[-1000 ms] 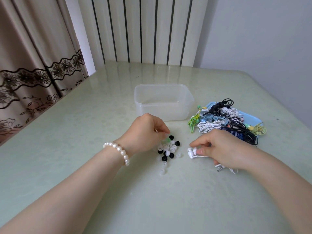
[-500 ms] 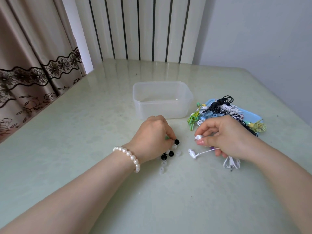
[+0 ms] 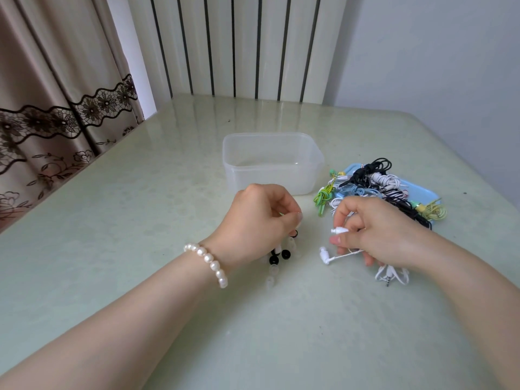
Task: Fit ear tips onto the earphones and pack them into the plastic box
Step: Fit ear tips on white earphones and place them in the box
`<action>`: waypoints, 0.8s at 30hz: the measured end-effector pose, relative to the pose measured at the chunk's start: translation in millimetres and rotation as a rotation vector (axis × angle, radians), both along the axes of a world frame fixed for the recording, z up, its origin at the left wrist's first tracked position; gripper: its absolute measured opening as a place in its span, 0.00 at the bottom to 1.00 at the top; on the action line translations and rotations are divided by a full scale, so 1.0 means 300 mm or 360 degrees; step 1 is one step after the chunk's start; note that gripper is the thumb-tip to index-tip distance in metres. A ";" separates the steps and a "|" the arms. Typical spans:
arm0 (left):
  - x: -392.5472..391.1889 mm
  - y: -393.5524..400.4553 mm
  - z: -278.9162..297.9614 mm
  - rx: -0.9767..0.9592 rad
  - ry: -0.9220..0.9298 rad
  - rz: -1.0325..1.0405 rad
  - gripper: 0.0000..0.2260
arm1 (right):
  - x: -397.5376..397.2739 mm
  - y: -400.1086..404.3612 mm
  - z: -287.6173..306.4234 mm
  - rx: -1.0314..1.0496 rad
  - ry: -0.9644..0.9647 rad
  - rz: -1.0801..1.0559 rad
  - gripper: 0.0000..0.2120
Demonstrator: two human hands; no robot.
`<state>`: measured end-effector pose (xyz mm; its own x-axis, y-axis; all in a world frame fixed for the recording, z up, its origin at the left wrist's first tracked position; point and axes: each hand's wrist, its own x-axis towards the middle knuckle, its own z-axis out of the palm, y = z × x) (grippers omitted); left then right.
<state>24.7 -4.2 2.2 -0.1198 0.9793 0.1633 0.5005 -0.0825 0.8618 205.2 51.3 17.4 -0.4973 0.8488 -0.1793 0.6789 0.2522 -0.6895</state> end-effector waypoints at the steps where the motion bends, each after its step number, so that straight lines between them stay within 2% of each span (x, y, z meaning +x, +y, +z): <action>1: 0.004 -0.002 0.005 -0.0032 -0.0085 0.0003 0.08 | -0.002 0.000 -0.001 0.0002 0.0025 -0.0001 0.09; 6: 0.002 -0.014 0.035 -0.0214 -0.0468 -0.0071 0.06 | -0.025 -0.010 -0.035 0.0029 0.0049 0.0033 0.17; 10: -0.014 -0.009 0.046 -0.0352 -0.0735 -0.0120 0.05 | -0.027 -0.018 -0.044 0.0027 0.0043 0.0082 0.19; 13: -0.017 -0.007 0.047 -0.0455 -0.0783 -0.0154 0.06 | -0.026 -0.015 -0.039 0.0039 0.0031 0.0064 0.18; 17: -0.011 -0.011 0.046 -0.0513 -0.0650 -0.0194 0.11 | -0.024 -0.021 -0.025 -0.0009 0.0051 0.0133 0.17; 20: -0.008 -0.013 0.055 -0.0497 -0.0669 -0.0147 0.15 | -0.024 -0.034 0.012 -0.0017 0.0325 0.0138 0.17; 24: -0.005 -0.025 0.078 -0.0509 -0.1015 -0.0144 0.15 | -0.019 -0.075 0.087 0.0119 0.0887 0.0143 0.18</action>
<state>23.3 -11.8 25.6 -0.0122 0.9781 -0.2077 -0.1051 0.2053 0.9730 199.5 28.9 43.6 -0.5703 0.7993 0.1896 0.1913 0.3537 -0.9156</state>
